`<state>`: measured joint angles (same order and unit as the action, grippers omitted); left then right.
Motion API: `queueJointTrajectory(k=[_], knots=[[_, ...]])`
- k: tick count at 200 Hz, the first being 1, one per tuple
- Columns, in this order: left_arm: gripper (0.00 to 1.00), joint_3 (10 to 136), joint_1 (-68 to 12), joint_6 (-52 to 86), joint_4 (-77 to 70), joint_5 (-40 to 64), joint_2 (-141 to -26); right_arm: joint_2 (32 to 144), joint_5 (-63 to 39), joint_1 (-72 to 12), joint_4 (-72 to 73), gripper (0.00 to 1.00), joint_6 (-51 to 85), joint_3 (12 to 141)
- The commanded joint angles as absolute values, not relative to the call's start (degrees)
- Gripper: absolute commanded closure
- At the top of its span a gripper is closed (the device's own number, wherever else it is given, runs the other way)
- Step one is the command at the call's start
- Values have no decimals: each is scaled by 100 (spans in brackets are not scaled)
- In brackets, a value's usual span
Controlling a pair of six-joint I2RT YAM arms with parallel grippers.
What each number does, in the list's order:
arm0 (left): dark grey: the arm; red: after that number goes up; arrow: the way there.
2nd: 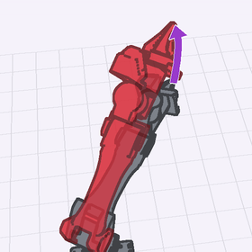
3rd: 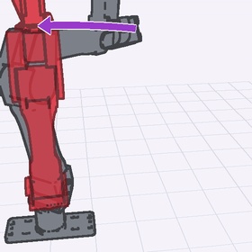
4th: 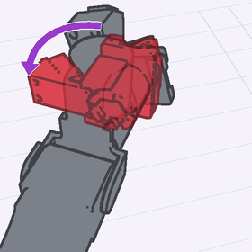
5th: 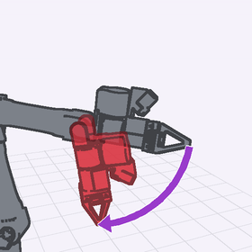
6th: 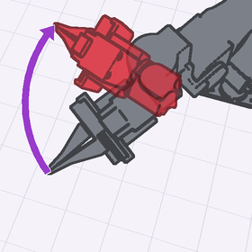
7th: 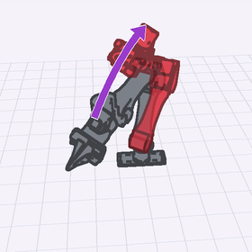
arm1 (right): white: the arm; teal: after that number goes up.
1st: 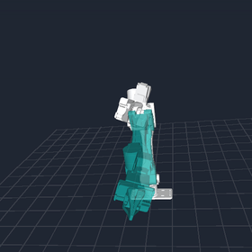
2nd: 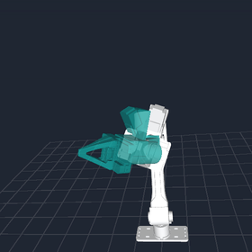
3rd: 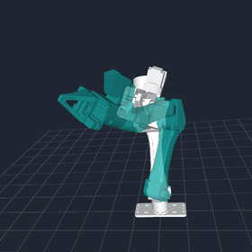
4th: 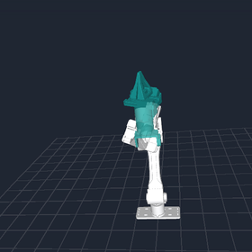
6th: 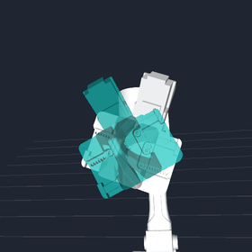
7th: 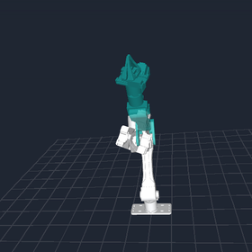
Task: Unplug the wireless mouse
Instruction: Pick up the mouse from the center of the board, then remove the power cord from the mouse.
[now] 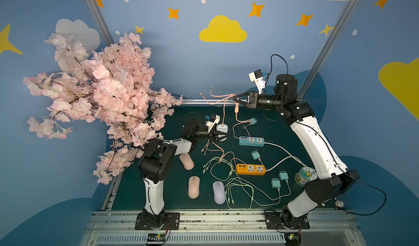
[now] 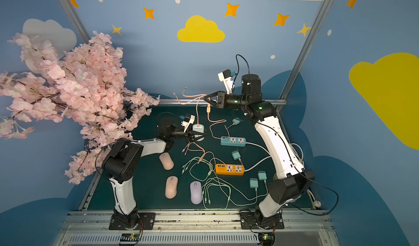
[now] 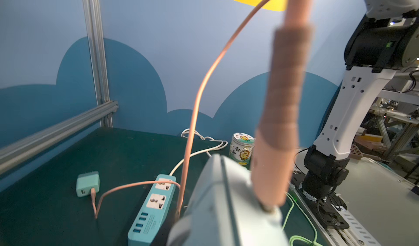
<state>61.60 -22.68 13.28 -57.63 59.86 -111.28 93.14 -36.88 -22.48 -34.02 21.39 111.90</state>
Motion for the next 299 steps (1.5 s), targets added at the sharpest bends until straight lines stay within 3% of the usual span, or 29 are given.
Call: queueJointTrajectory(k=[1,29,62,101,148,252,299], knots=[[71,6085,-2172,605,-3841,4729,-10369,9448,-1364,-2320,-5379,49,969,11597],[70,6324,-2364,-129,-1499,2631,-9894,8922,-2504,-2611,-4338,52,962,10209],[70,6764,-2422,6,-679,2820,-9868,9233,-3917,-2752,-3583,63,1470,9652],[70,6768,-2606,-78,-475,2959,-9679,9701,-4229,-2821,-2899,63,2052,9625],[70,6612,-2751,-153,-444,2944,-9554,10278,-3773,-2856,-3313,77,2164,10191],[70,6713,-2778,-254,-161,2694,-9484,10063,-2865,-2865,-3772,77,2088,10046],[71,6743,-2809,-299,-79,2684,-9449,10146,-2900,-2865,-3700,76,2142,10048]])
